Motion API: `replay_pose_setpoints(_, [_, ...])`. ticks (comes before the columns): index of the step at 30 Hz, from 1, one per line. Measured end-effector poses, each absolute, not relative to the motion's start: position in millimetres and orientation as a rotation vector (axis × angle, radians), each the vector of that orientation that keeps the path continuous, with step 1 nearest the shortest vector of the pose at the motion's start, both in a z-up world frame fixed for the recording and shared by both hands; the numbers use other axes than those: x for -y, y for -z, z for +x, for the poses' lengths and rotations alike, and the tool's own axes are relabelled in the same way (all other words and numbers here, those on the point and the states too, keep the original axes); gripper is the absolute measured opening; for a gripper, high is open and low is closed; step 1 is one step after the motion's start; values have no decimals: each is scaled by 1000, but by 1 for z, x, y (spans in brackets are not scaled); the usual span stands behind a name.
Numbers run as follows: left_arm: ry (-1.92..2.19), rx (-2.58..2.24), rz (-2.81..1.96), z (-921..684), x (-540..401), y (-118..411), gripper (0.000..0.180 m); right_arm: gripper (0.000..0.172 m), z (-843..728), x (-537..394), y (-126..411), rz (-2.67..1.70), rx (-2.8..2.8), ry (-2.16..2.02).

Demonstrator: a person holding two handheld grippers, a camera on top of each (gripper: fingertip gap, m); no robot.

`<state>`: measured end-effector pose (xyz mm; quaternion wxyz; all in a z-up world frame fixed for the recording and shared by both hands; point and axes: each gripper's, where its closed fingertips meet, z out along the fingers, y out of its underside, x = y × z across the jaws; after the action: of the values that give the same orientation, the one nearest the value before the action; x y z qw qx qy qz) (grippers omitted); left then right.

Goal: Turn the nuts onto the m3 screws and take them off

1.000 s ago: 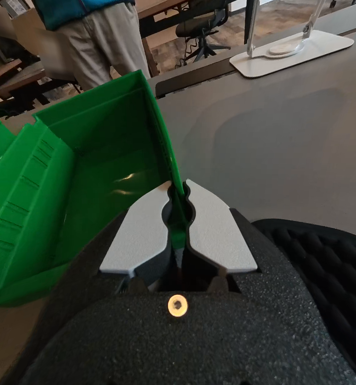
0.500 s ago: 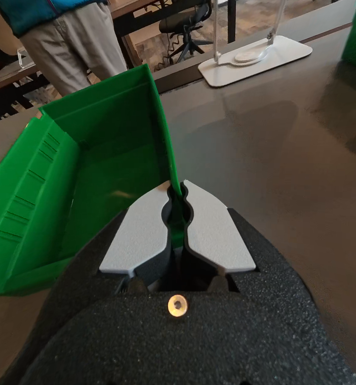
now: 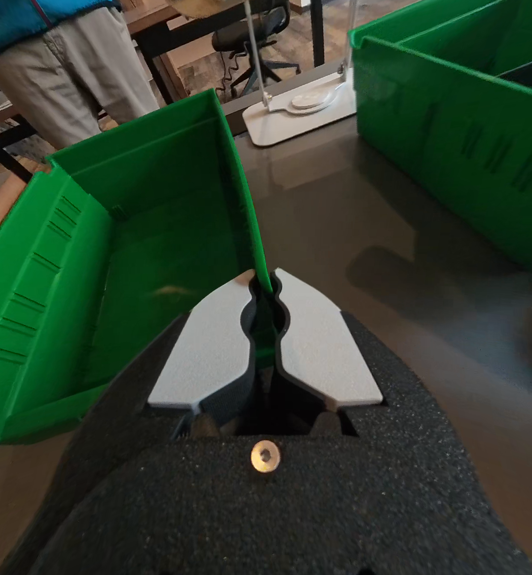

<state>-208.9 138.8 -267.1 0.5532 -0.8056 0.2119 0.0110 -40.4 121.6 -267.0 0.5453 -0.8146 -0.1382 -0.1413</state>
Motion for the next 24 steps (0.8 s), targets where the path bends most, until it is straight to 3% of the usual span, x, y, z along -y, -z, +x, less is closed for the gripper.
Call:
replay_pose_setpoints(21, [159,-561,-1872,-157,-128,270,10,9,-104,-125,266,-1877,399,201])
replay_pose_setpoints(24, [198,-553,-1820,-158,-124,261,20,25,-104,-120,251,-1808,385,186])
